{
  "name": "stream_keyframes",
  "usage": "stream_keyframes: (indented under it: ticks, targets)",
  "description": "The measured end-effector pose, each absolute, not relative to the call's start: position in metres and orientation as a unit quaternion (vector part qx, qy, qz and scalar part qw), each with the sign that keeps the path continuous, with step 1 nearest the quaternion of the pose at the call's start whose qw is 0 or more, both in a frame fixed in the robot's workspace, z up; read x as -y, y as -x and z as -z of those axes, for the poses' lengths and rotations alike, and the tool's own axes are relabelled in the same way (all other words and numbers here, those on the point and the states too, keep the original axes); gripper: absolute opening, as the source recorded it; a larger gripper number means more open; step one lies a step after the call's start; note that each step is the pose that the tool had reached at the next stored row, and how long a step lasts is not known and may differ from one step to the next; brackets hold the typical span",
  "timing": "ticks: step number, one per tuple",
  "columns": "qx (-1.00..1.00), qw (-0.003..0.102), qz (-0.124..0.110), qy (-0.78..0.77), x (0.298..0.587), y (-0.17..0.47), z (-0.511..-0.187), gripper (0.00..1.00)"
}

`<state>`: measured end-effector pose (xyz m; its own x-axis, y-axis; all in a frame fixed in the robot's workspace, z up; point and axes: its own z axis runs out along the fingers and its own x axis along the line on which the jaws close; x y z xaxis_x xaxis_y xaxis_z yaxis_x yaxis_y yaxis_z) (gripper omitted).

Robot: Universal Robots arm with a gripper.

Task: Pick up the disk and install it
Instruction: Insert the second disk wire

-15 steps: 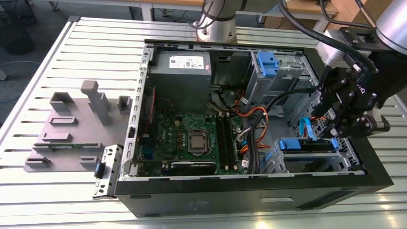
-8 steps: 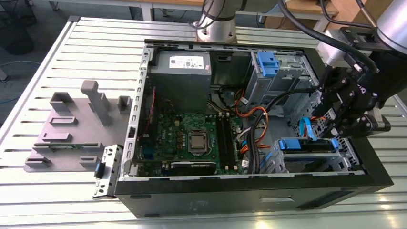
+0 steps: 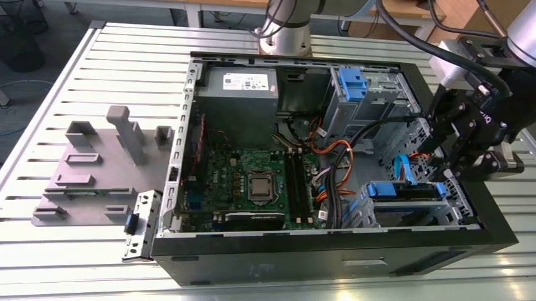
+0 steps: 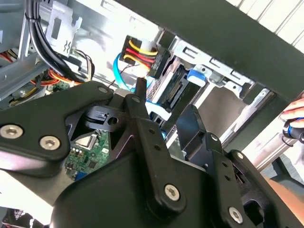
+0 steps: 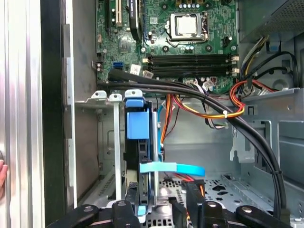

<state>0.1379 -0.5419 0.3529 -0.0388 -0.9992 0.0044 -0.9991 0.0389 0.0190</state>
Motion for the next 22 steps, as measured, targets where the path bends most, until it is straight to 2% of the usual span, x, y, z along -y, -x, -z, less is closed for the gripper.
stream_keyframes:
  ticks: [22]
  targets:
    - [0.721, 0.009, 0.007, -0.693, 0.541, -0.163, -0.347, 0.53]
